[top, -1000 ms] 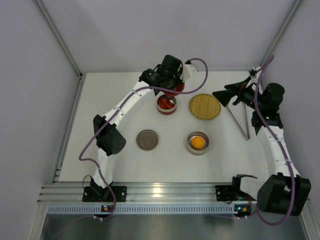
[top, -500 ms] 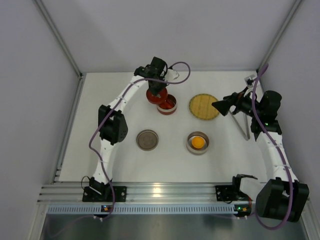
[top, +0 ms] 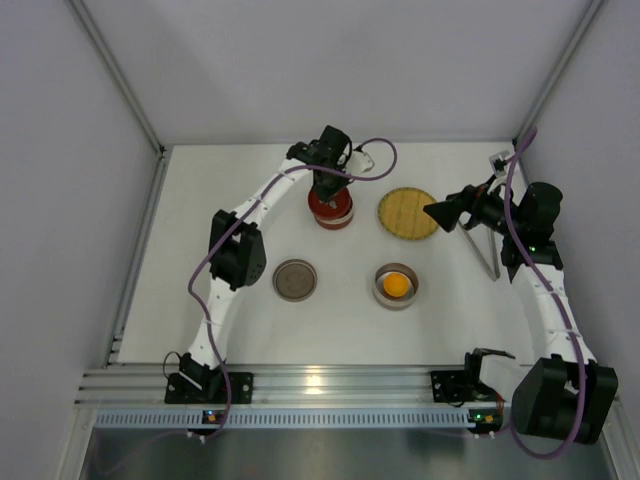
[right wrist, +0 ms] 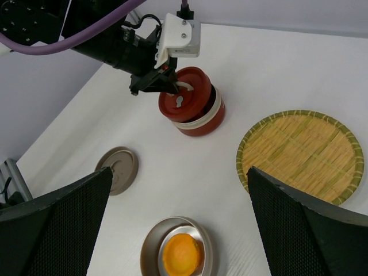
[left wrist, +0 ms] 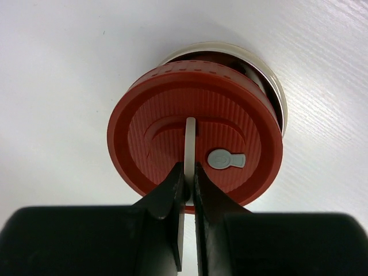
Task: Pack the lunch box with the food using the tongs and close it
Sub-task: Close the box lid on the packing box.
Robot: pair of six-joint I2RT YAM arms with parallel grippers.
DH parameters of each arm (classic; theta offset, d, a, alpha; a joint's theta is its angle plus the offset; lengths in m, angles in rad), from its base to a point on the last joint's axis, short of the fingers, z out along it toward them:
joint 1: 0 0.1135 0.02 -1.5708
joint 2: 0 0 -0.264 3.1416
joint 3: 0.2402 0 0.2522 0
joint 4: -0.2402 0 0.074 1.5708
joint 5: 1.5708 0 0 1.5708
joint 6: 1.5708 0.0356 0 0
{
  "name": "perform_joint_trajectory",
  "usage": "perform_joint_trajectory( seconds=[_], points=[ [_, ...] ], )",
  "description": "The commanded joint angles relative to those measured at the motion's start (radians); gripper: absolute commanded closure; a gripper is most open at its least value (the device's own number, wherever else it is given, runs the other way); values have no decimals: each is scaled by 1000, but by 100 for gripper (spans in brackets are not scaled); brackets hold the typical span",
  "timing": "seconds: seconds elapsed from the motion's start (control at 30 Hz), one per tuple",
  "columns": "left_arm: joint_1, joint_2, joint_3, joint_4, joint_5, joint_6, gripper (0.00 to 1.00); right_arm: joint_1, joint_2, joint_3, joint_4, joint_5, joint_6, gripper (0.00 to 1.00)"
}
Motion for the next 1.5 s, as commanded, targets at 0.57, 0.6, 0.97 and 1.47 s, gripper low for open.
perform_joint_trajectory(
  seconds=[0.57,0.6,0.97,1.47],
  points=[
    [-55,72,60,68,-59,-20,100,-14,-21,-21,66,-6,37,1],
    [-63,73,60,70,-68,-16,100,-16,-22,-21,66,-9,41,1],
    [-89,102,42,-34,-69,34,100,-16,-27,-33,59,-24,30,1],
    [-181,-45,-235,-143,-88,-43,100,-16,-45,-33,48,-26,30,1]
  ],
)
